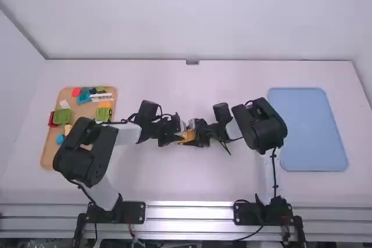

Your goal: Assemble lego blocks to make yellow taxi

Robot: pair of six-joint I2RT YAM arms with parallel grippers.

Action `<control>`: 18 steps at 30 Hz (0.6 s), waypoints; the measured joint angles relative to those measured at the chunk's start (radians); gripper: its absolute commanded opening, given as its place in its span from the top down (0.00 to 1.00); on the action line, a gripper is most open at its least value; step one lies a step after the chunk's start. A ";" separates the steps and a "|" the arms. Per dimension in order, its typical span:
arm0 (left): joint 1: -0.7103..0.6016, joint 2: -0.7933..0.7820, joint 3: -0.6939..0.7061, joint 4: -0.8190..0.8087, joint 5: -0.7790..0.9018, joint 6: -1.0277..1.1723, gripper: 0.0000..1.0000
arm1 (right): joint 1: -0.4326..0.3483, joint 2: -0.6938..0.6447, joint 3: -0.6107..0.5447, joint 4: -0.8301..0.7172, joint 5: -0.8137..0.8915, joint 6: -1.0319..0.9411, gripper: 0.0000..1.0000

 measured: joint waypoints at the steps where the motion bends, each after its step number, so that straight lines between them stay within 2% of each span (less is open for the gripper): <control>1: 0.000 0.000 0.000 -0.002 0.002 0.003 0.70 | 0.000 0.000 0.000 0.000 0.000 0.001 0.46; 2: 0.000 0.000 0.000 -0.003 0.003 0.005 0.57 | 0.000 0.000 0.000 -0.001 0.000 0.002 0.46; 5: 0.000 0.000 0.000 -0.004 0.003 0.010 0.48 | 0.000 0.000 0.000 -0.001 0.000 0.004 0.46; 8: 0.000 0.000 0.000 -0.003 0.002 0.010 0.46 | 0.000 0.000 0.000 -0.001 0.000 0.004 0.46; 18: 0.000 0.000 0.000 0.005 -0.002 0.010 0.51 | 0.000 0.000 0.000 0.000 0.000 0.003 0.46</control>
